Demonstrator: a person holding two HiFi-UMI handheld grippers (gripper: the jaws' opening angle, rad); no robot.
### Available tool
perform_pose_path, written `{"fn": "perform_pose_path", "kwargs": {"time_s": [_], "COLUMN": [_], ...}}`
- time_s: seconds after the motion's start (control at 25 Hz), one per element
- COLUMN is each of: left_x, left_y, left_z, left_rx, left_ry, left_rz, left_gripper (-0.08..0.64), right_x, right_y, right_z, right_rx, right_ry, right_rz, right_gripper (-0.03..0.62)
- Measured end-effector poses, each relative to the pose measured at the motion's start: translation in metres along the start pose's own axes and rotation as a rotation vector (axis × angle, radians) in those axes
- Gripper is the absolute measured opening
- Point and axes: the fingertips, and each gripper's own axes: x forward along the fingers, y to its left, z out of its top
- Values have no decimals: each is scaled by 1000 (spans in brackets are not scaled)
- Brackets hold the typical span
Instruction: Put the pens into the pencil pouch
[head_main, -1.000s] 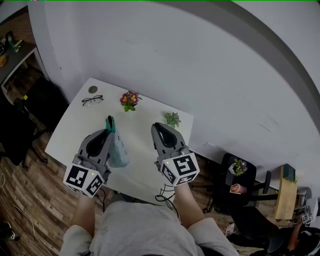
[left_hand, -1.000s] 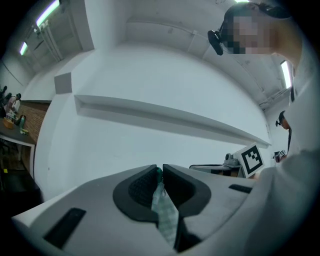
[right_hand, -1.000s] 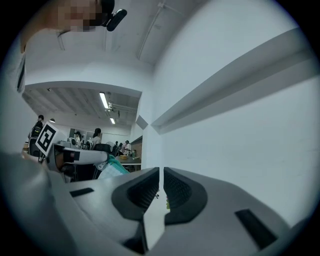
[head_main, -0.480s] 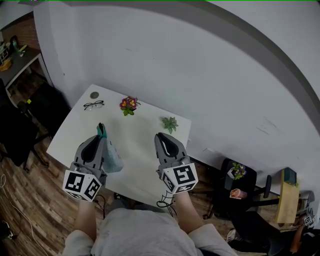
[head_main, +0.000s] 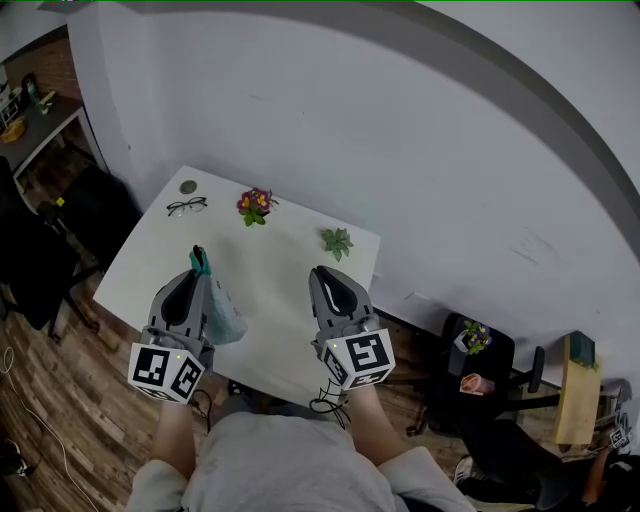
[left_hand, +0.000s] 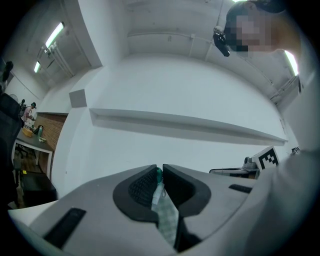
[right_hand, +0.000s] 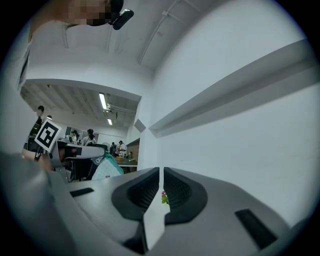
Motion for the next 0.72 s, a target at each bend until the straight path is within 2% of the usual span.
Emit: {"fn": "perform_pose_path", "kwargs": {"time_s": [0.72], "left_x": [-1], "left_y": [-10], "left_z": [0], "left_rx": [-29], "left_ry": [-27], "left_rz": [-13], "left_gripper": [55], "right_x": [-9], "right_y": [1], "right_z": [-3], "right_rx": [-5], "right_ry": [1], "right_rz": [-7], "right_gripper": [44]}}
